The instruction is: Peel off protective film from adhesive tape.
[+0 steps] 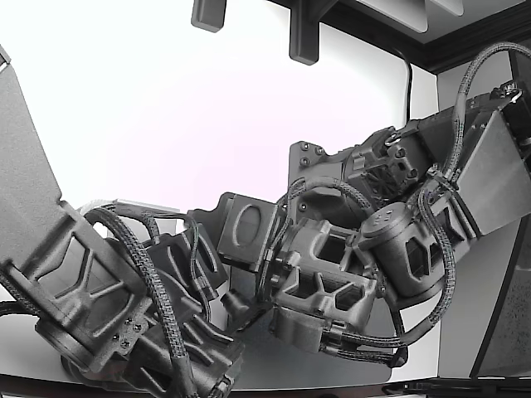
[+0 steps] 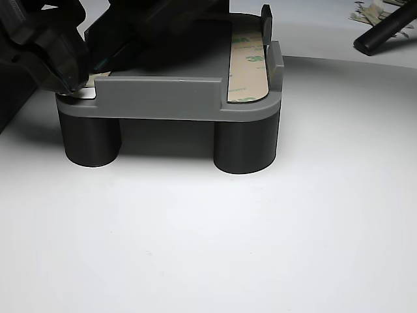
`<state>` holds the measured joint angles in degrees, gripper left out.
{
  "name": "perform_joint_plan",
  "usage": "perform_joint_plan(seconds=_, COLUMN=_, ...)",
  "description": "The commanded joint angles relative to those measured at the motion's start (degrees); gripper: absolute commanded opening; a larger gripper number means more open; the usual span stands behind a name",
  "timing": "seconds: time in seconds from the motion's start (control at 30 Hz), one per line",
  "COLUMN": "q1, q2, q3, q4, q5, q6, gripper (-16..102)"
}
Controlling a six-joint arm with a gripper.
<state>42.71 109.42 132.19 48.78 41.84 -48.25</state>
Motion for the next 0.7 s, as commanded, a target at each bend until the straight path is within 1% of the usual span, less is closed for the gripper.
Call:
perform_joint_plan(seconds=0.0, q1=-0.4, q2=0.7, q3=-1.5, q4=-0.1, q5=0.3, q6=0.1, gripper=-11)
perform_joint_plan(seconds=0.4, q1=-0.4, q2=0.7, q3=-0.3, q4=-0.3, q5=0.5, q6=1.7, gripper=-11)
perform_joint_plan(seconds=0.67, q1=-0.4, q2=1.2, q3=0.0, q4=0.8, q5=-0.4, q6=2.6, gripper=-11)
